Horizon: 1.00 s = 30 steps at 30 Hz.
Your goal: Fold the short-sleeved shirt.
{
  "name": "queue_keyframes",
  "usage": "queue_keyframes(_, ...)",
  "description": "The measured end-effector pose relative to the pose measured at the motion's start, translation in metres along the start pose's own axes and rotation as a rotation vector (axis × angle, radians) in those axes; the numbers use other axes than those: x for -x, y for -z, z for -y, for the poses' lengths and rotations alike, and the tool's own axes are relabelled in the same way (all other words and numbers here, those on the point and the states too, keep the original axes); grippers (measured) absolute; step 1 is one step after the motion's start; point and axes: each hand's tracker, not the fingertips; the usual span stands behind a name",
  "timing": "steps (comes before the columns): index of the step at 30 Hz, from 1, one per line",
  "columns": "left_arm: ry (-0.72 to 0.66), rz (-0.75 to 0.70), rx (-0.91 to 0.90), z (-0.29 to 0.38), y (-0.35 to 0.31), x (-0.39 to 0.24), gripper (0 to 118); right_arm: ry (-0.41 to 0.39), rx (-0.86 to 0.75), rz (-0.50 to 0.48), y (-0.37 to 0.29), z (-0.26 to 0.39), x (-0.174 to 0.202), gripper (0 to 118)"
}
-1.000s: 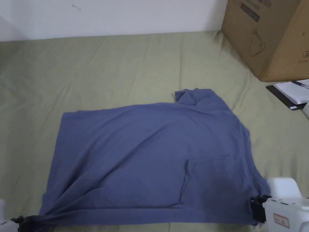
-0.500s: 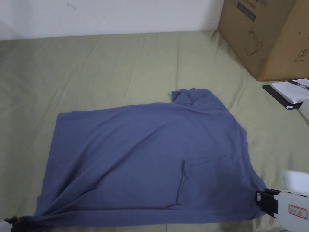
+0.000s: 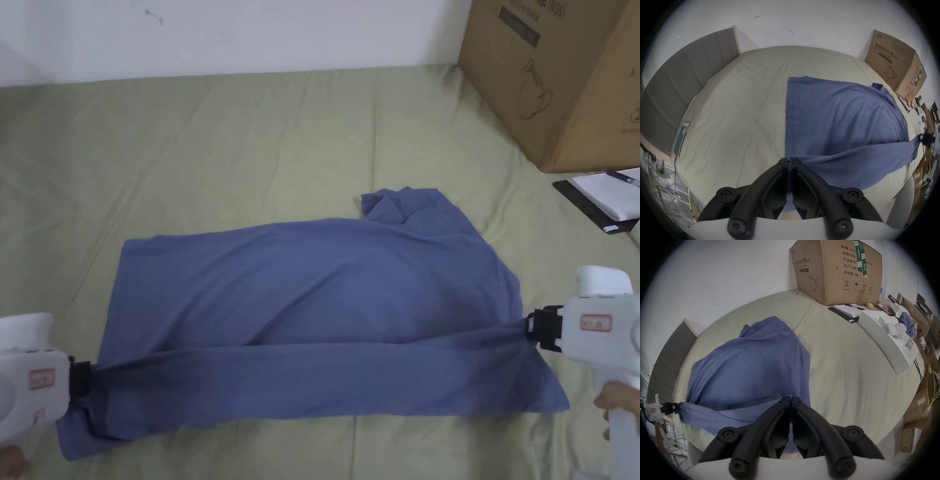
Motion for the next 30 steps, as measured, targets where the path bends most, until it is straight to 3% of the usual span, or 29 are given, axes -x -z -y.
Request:
queue_keyframes(5, 0.072, -0.034, 0.067, -0.008, 0.039, -0.011, 8, -0.008, 0.069, 0.033, 0.042, -0.002, 0.002, 2)
queue_keyframes(6, 0.073, -0.026, 0.069, -0.006, 0.043, -0.011, 29, -0.012, 0.083, 0.05, 0.051, -0.001, 0.0, 5)
queue_keyframes(7, 0.071, -0.033, 0.075, -0.004, 0.045, -0.009, 57, -0.022, 0.098, 0.076, 0.054, 0.0, 0.0, 18)
queue_keyframes(8, 0.056, -0.047, 0.099, -0.003, 0.046, -0.008, 85, -0.021, 0.095, 0.083, 0.053, 0.001, 0.001, 42)
queue_keyframes(9, 0.04, -0.055, 0.104, -0.001, 0.042, -0.006, 103, -0.026, 0.083, 0.093, 0.051, 0.002, 0.002, 86)
queue_keyframes(10, 0.023, -0.045, 0.087, 0.003, 0.035, -0.002, 105, -0.033, 0.075, 0.09, 0.047, 0.004, 0.002, 103)
queue_keyframes(11, -0.005, -0.011, 0.043, 0.007, 0.025, 0.002, 105, -0.034, 0.064, 0.078, 0.039, 0.005, 0.002, 105)
queue_keyframes(14, -0.045, -0.008, 0.04, 0.021, -0.001, 0.011, 104, -0.055, 0.032, 0.049, 0.014, 0.01, 0.007, 100)
queue_keyframes(16, -0.106, -0.001, 0.002, 0.037, -0.023, 0.019, 96, -0.091, -0.004, 0.044, -0.005, 0.018, 0.013, 83)
queue_keyframes(17, -0.121, 0.023, -0.019, 0.046, -0.032, 0.021, 84, -0.099, -0.017, 0.036, -0.014, 0.023, 0.016, 61)
queue_keyframes(18, -0.148, 0.046, -0.037, 0.058, -0.042, 0.023, 57, -0.108, -0.026, 0.018, -0.022, 0.03, 0.021, 30)
queue_keyframes(19, -0.167, 0.075, -0.042, 0.067, -0.048, 0.024, 34, -0.104, -0.034, 0.009, -0.03, 0.036, 0.025, 11)
queue_keyframes(20, -0.186, 0.093, -0.043, 0.076, -0.051, 0.024, 16, -0.098, -0.039, 0.007, -0.035, 0.042, 0.028, 6)
queue_keyframes(22, -0.201, 0.084, -0.03, 0.095, -0.052, 0.023, 0, -0.086, -0.049, -0.02, -0.043, 0.058, 0.037, 0)
queue_keyframes(27, -0.226, 0.105, -0.04, 0.111, -0.042, 0.024, 3, -0.062, -0.035, -0.092, -0.048, 0.086, 0.052, 0)
queue_keyframes(28, -0.22, 0.107, -0.036, 0.109, -0.039, 0.023, 21, -0.065, -0.024, -0.092, -0.047, 0.088, 0.053, 0)
queue_keyframes(30, -0.184, 0.076, -0.06, 0.099, -0.03, 0.025, 88, -0.071, -0.003, -0.084, -0.041, 0.093, 0.053, 0)
